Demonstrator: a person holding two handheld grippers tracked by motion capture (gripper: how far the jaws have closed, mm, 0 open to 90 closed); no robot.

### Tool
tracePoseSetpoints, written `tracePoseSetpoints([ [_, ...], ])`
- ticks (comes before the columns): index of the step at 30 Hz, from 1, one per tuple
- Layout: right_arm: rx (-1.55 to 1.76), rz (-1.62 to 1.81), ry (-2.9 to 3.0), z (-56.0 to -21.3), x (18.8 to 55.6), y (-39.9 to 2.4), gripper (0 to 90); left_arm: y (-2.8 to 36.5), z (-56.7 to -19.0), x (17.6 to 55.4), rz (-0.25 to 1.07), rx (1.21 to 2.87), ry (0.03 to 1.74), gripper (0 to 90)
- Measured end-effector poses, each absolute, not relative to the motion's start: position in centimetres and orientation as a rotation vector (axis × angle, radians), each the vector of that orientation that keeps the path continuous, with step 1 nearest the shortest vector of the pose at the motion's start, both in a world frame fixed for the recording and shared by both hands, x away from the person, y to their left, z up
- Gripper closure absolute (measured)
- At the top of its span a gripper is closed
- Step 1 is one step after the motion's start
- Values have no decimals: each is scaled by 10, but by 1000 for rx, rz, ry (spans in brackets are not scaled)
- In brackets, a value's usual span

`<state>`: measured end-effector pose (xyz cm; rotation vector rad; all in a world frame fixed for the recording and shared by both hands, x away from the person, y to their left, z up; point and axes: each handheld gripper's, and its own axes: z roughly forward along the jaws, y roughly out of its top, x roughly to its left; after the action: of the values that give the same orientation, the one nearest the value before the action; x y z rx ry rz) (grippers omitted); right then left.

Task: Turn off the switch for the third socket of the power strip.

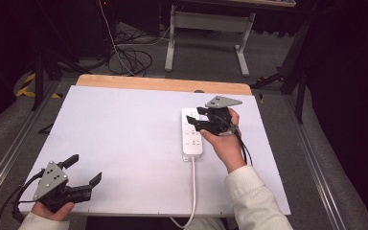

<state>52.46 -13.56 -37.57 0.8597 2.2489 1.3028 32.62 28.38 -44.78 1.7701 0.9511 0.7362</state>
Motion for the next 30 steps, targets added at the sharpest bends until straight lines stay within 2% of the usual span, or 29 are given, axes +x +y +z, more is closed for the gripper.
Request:
tracePoseSetpoints([
  [5, 821, 1280, 2252, -377, 505, -149, 375, 284, -448, 326, 739, 1765, 953, 94],
  [12, 831, 1341, 2250, -383, 480, -169, 324, 284, -448, 326, 740, 1769, 955, 93],
  [30, 804, 1402, 2293, -406, 435, -194, 302, 285, -446, 325, 727, 1773, 956, 93],
])
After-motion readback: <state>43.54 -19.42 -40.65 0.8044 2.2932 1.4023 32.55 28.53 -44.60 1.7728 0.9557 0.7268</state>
